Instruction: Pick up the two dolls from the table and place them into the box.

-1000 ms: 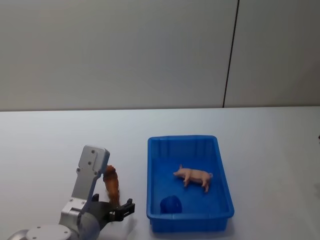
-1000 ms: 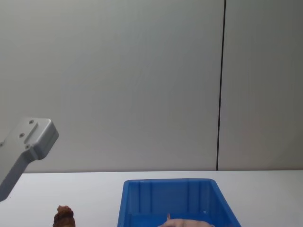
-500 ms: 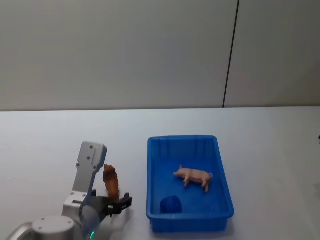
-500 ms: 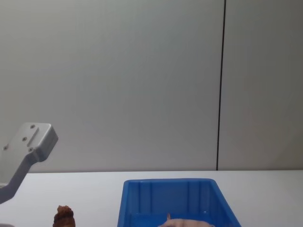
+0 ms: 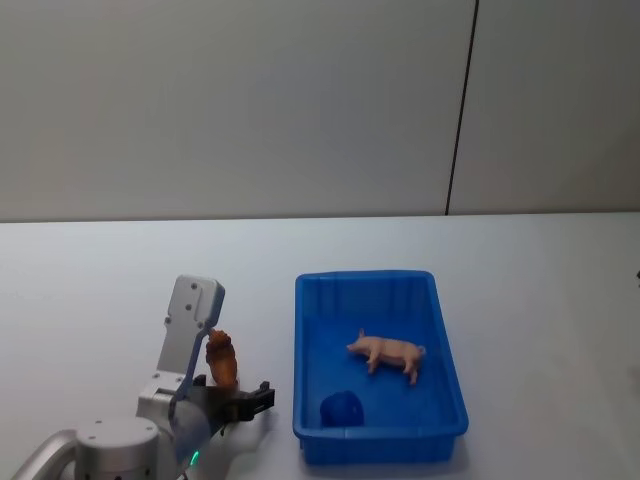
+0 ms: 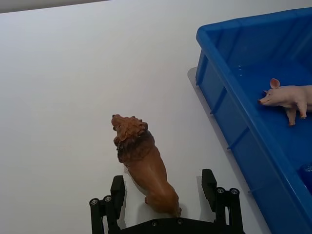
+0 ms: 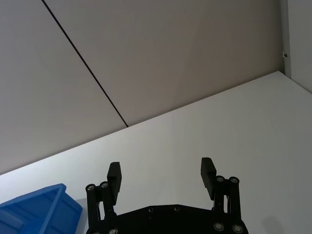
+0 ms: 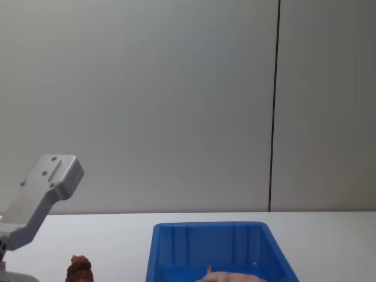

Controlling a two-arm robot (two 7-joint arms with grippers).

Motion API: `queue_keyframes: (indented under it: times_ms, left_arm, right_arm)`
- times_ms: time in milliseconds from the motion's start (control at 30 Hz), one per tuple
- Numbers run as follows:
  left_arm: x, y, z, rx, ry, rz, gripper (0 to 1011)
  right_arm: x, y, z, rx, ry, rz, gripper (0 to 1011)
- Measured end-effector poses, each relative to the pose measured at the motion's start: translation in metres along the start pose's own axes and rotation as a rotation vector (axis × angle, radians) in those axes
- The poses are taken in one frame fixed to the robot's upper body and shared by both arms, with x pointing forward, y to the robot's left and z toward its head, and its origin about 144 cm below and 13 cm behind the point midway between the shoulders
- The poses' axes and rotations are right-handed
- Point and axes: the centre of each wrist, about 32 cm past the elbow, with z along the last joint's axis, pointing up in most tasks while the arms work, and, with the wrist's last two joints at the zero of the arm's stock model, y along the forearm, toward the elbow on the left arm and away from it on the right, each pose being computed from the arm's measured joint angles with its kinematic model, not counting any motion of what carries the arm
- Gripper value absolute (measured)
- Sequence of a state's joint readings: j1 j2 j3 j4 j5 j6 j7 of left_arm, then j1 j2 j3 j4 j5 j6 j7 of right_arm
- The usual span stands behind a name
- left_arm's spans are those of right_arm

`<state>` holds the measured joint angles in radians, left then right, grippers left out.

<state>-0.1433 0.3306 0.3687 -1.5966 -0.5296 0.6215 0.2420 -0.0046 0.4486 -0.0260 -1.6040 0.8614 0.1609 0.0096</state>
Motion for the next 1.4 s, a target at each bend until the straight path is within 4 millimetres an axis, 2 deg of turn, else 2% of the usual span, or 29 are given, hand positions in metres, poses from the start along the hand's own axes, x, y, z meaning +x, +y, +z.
queue_keyframes:
  times_ms: [200,300,400,433,467,600,667,833,1400]
  left_arm:
    - [-0.0005,-0.0024,0.0014,0.009,0.003,-0.014,942]
    - [-0.0007,-0.0037,0.0021,0.014,0.005,-0.02,831]
    - [-0.001,-0.0044,0.0025,0.017,0.006,-0.025,781]
    - [-0.001,-0.0045,0.0025,0.018,0.006,-0.025,726]
    - [-0.0011,-0.0047,0.0027,0.018,0.006,-0.026,726]
    - [-0.0012,-0.0054,0.003,0.021,0.007,-0.03,562]
    - [-0.0013,-0.0055,0.0032,0.022,0.007,-0.031,530]
    - [-0.0015,-0.006,0.0033,0.024,0.008,-0.034,349]
    - [0.0009,-0.0022,0.0077,-0.049,-0.011,-0.002,339]
  right_arm:
    - [0.0,0.0,0.0,0.0,0.0,0.0,1003]
    - [0.0,0.0,0.0,0.0,0.0,0.0,1003]
    - [0.0,0.0,0.0,0.0,0.0,0.0,1003]
    - [0.0,0.0,0.0,0.0,0.0,0.0,1003]
    - [0.0,0.0,0.0,0.0,0.0,0.0,1003]
    - [0.0,0.0,0.0,0.0,0.0,0.0,1003]
    - [0.0,0.0,0.0,0.0,0.0,0.0,1003]
    - [0.0,0.0,0.0,0.0,0.0,0.0,1003]
    - [0.0,0.0,0.0,0.0,0.0,0.0,1003]
